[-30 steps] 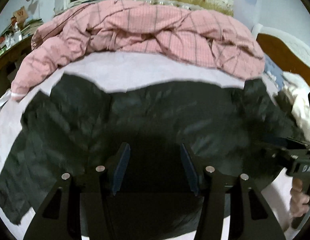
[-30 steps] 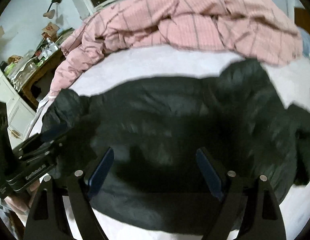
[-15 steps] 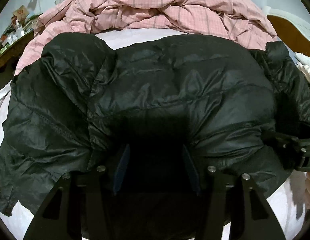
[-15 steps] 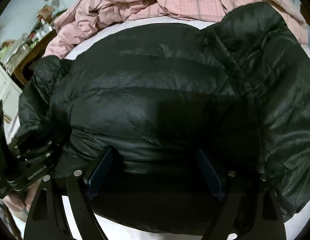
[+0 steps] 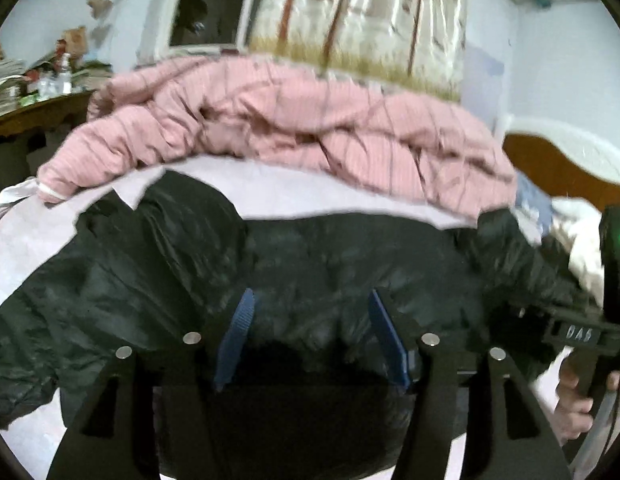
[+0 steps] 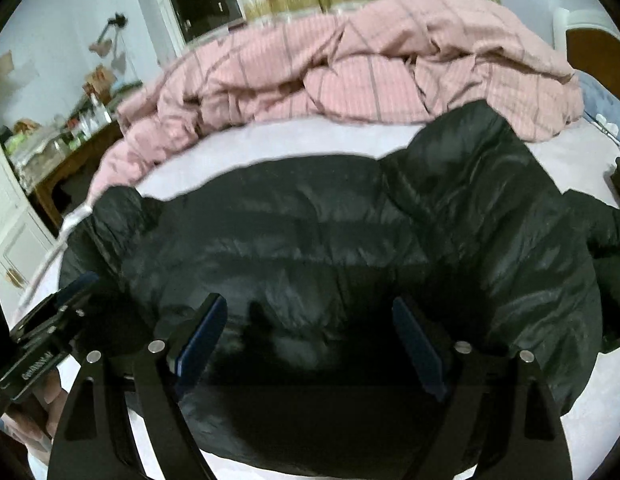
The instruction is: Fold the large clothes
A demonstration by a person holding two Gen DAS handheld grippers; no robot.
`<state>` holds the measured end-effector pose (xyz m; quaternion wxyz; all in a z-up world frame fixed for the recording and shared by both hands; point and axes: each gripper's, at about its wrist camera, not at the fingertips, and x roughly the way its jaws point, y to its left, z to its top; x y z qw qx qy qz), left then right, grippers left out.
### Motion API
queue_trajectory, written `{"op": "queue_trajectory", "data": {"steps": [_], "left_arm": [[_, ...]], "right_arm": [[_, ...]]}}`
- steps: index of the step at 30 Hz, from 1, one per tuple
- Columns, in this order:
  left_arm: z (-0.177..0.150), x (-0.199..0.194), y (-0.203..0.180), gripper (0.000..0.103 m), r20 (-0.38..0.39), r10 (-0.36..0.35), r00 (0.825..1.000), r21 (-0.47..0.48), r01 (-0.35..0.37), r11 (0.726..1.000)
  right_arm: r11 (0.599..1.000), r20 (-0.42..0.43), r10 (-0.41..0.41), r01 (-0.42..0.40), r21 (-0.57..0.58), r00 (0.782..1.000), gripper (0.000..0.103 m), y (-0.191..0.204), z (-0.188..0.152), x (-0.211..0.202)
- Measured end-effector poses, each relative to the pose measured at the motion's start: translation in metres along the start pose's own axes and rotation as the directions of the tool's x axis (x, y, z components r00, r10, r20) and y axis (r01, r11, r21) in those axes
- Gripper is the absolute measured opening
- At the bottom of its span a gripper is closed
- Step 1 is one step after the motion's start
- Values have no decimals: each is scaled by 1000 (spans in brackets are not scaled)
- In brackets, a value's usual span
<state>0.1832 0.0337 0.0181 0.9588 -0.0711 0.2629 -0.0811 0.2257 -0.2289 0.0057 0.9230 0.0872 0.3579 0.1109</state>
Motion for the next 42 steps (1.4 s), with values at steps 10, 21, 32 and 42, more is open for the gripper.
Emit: {"op": "queue_trajectory", "data": {"steps": [10, 21, 32, 42], "left_arm": [[-4, 11, 4, 64, -21, 83, 996, -12, -83, 996], [-6, 15, 17, 66, -55, 104, 993, -72, -108, 992], [-23, 56, 34, 66, -238, 347, 907, -14, -360, 933], [-25, 60, 53, 66, -287, 322, 902, -75, -357, 931]], "right_arm": [[1000, 16, -21, 22, -22, 1000, 86, 4, -1, 1], [998, 7, -7, 7, -70, 1000, 86, 17, -8, 4], [962, -233, 50, -109, -249, 971, 86, 54, -33, 38], [991, -180, -128, 131, 5, 975, 76, -52, 0, 29]]}}
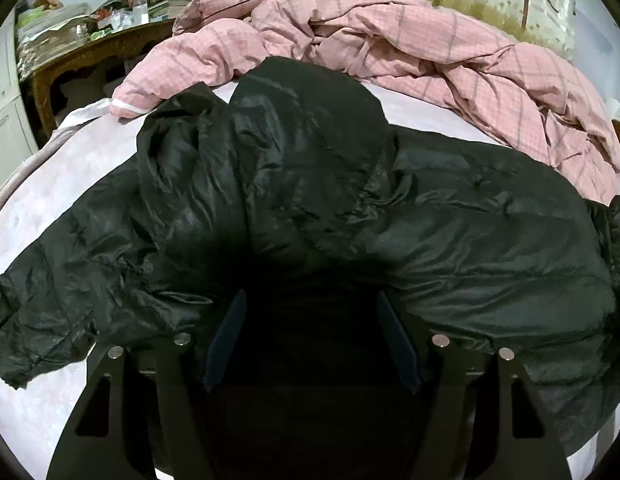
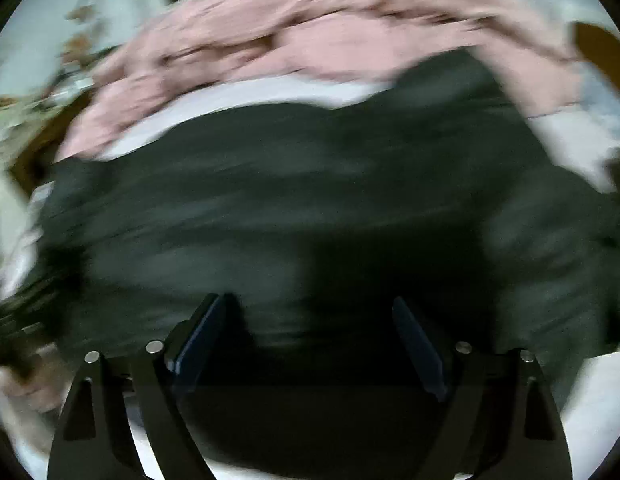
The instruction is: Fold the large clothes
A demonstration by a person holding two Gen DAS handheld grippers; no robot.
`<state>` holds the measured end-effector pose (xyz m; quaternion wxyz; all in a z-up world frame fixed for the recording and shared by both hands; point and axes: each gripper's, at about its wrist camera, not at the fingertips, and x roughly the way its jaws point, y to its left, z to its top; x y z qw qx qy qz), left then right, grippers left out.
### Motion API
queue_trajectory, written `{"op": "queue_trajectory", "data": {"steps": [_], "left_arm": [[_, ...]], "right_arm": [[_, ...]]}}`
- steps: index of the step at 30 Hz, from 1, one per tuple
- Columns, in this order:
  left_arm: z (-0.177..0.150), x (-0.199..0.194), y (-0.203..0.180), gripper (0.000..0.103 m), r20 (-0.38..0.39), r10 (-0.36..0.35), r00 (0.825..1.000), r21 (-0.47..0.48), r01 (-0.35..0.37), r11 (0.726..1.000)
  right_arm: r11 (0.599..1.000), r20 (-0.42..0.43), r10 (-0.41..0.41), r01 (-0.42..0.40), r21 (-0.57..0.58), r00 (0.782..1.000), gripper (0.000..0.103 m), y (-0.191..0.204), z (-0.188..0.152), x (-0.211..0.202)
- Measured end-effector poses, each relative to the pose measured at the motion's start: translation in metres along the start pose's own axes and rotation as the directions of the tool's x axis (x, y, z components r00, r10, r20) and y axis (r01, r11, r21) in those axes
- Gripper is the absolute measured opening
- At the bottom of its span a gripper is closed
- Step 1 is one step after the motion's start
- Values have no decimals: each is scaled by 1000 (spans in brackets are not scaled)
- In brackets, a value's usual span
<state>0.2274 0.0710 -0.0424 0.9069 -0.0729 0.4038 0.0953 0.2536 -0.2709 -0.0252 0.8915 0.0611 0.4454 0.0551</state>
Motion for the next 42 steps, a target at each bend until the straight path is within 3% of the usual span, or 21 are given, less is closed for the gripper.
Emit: {"op": "queue_trajectory", "data": {"steps": [1, 3, 4, 9, 14, 19, 23, 25, 27, 28, 30, 33, 36, 38, 40, 42], "left_arm": [[0, 0, -1, 66, 1, 4, 1000, 3, -4, 1000], [-1, -1, -2, 66, 3, 12, 1000, 7, -12, 1000], [0, 0, -1, 66, 2, 14, 1000, 6, -14, 1000], [1, 0, 0, 66, 0, 14, 1000, -1, -14, 1000], [1, 0, 1, 66, 1, 20, 1000, 4, -20, 1000], [0, 0, 1, 66, 2, 17, 1000, 1, -17, 1000], [1, -6, 6, 66, 34, -2, 999, -39, 3, 999], [2, -16, 6, 65, 87, 52, 995, -45, -48, 998], [3, -28, 7, 65, 144, 52, 988, -47, -46, 998], [4, -32, 7, 65, 162, 37, 986, -49, -30, 998], [5, -42, 8, 65, 193, -1, 981, -52, 11, 999], [-1, -56, 11, 65, 229, -43, 972, -52, 56, 997], [-24, -74, 23, 65, 244, 60, 968, -104, -36, 994], [-24, -83, 26, 65, 242, 100, 965, -53, -90, 995], [-18, -93, 37, 65, 238, 78, 968, -49, -68, 996], [-15, -101, 49, 67, 219, 32, 975, -62, -19, 998]], "right_arm": [[998, -15, 44, -43, 37, 999, 73, -11, 3, 1], [986, -8, 96, -94, 139, 995, 52, -31, 6, -4], [979, 5, 101, -101, 178, 995, 47, -40, 6, -8], [976, 87, -28, 9, 216, 996, 29, -62, 5, -24], [952, 75, -79, 53, 301, 994, 15, -97, 9, -19], [914, 68, -208, 169, 368, 976, 15, -129, 5, -22], [898, 170, -126, 40, 439, 977, 16, -145, 1, -43], [902, 232, -112, 1, 432, 966, 23, -143, 3, -58], [918, 292, -122, -4, 396, 948, 54, -139, 4, -74], [922, 316, -123, -10, 386, 941, 59, -137, 5, -80], [928, 352, -91, -49, 370, 931, 59, -136, 6, -88], [923, 347, -14, -121, 364, 938, 59, -134, 2, -86], [943, 294, -62, -41, 331, 954, 59, -116, 3, -83], [974, 272, -95, 33, 223, 958, 59, -90, 12, -89], [983, 289, -93, 41, 179, 953, 59, -75, 13, -103], [984, 293, -35, -18, 177, 956, 60, -68, 10, -116]]}}
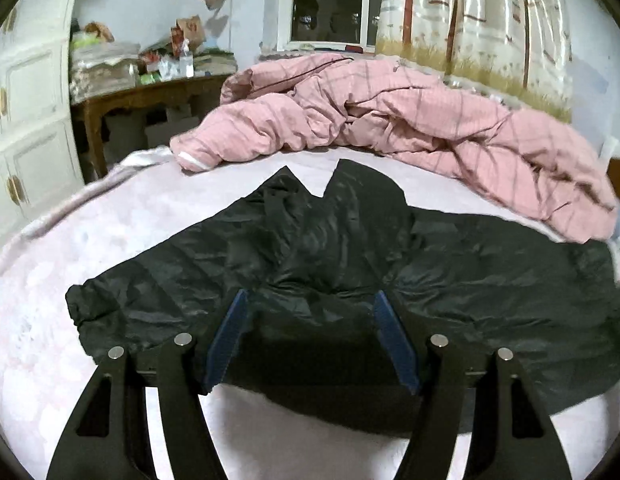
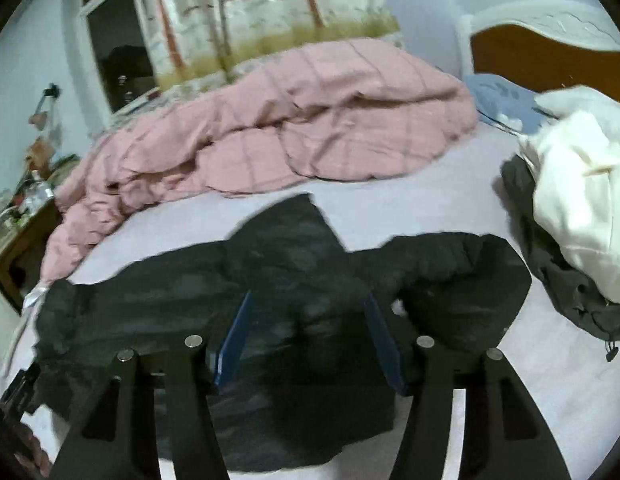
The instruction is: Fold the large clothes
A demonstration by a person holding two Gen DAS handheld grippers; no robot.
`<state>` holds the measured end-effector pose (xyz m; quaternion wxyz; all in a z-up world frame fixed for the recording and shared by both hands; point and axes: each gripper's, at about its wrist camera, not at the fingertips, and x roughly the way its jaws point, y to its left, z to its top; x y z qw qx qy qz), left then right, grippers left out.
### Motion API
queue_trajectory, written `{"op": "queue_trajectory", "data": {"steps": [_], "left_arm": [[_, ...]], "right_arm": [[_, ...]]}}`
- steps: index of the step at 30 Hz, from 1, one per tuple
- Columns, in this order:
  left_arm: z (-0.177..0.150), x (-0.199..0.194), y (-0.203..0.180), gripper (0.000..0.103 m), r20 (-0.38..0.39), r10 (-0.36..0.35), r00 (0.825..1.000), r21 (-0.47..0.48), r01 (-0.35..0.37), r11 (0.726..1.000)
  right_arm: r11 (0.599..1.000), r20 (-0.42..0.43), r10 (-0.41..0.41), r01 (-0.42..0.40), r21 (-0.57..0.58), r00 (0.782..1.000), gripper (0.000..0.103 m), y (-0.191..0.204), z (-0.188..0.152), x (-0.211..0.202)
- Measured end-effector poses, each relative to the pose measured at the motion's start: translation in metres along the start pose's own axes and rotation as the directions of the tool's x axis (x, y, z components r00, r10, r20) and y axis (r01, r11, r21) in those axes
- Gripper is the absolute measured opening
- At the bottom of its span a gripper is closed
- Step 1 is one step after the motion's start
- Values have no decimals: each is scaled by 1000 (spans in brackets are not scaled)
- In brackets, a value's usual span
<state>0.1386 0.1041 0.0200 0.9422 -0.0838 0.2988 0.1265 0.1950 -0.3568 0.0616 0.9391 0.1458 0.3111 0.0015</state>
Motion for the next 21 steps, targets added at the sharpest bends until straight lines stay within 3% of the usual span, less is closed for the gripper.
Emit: {"op": "queue_trajectory", "data": {"steps": [3, 7, 9, 11, 15, 17, 19, 21], "left_arm": [[-3, -1, 13, 67, -78, -90, 993, -3, 90, 996], [-19, 0, 24, 67, -87, -186, 979, -7, 186, 982], [-30, -1, 25, 67, -65, -228, 972, 5, 229, 973], [-38, 3, 22, 67, -75, -259, 963, 19, 261, 965], [-41, 21, 27, 67, -122, -293, 948, -56, 288, 956], [-41, 36, 36, 67, -166, -329, 930, -145, 306, 941], [-39, 58, 49, 68, -232, -416, 879, -285, 348, 893], [-36, 67, 59, 68, -218, -469, 856, -380, 368, 849]], "right_arm": [[998, -51, 55, -55, 0, 997, 63, 6, -18, -8], [991, -75, 86, -93, -96, 994, 63, 11, -64, -15], [990, -107, 120, -127, -57, 987, 65, 6, -78, -12], [989, -194, 144, -146, 3, 970, 66, 4, -87, -2], [991, -271, 117, -92, 102, 955, 67, -8, -97, 10], [980, -269, 116, -66, 190, 956, 71, -21, -99, 11], [955, -288, 89, 1, 298, 954, 71, -36, -102, 18], [918, -271, 173, -55, 392, 947, 71, -51, -104, 34]]}}
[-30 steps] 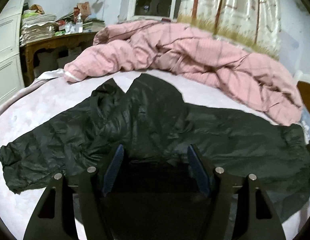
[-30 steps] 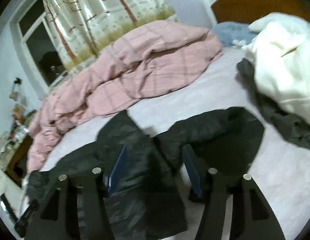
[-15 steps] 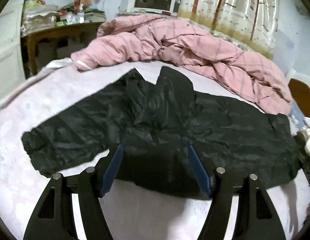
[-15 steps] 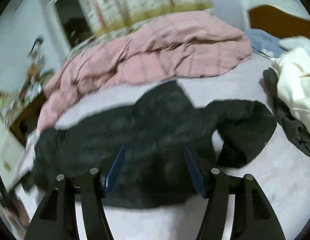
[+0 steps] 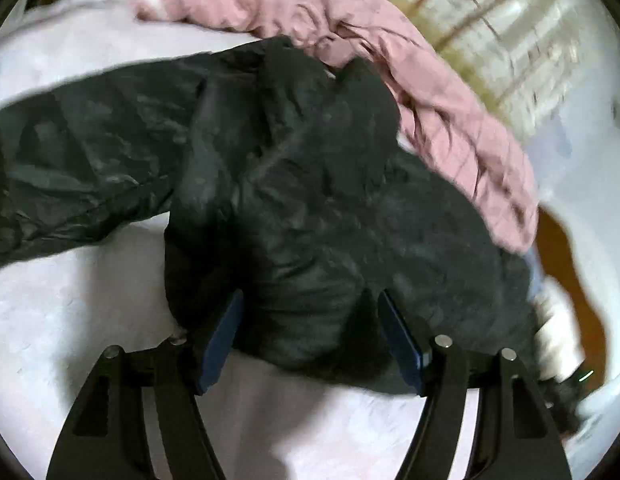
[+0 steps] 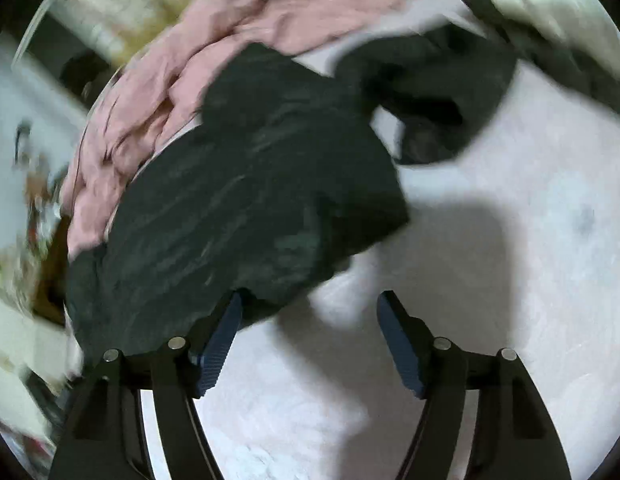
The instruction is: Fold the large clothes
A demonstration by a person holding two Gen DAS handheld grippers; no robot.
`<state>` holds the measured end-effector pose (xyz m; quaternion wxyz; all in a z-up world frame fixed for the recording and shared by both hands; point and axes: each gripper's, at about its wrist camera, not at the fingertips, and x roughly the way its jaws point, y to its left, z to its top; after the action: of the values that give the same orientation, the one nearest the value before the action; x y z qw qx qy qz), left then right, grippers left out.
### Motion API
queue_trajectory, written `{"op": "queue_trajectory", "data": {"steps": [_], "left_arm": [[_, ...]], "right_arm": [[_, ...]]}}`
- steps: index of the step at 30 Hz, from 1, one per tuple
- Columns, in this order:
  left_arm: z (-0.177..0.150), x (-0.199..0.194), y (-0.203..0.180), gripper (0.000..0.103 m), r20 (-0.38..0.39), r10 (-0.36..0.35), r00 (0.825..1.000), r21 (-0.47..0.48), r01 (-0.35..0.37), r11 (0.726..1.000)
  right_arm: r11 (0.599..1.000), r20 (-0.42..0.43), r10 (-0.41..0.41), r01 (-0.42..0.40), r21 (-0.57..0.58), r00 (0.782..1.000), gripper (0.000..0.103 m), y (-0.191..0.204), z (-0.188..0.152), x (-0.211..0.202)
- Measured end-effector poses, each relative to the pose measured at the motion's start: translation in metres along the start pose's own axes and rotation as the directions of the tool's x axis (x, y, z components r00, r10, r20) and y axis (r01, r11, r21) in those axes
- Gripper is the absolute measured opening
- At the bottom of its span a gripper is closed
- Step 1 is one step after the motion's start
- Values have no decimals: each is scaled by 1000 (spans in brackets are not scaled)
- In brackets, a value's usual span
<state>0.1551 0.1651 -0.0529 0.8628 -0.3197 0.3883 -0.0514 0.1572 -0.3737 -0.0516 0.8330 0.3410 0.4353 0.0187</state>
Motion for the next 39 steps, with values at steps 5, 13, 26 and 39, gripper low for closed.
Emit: {"op": "queue_trajectory", "data": {"steps": [5, 13, 26, 39], "left_arm": [[3, 1, 5, 68, 11, -20, 1000, -55, 21, 998], [-17, -22, 16, 71, 19, 51, 999, -138, -48, 989], [-6, -9, 6, 8, 40, 113, 993, -61, -110, 992], [-78, -126, -5, 5, 257, 232, 938, 160, -279, 947]], "right_arm": [[998, 66, 67, -67, -8, 996, 72, 0, 16, 18], [997, 103, 71, -68, -36, 992, 73, 0, 19, 20], [984, 127, 56, -33, -174, 990, 12, 22, 10, 24], [928, 146, 58, 1, -373, 988, 10, 37, -103, -77]]}}
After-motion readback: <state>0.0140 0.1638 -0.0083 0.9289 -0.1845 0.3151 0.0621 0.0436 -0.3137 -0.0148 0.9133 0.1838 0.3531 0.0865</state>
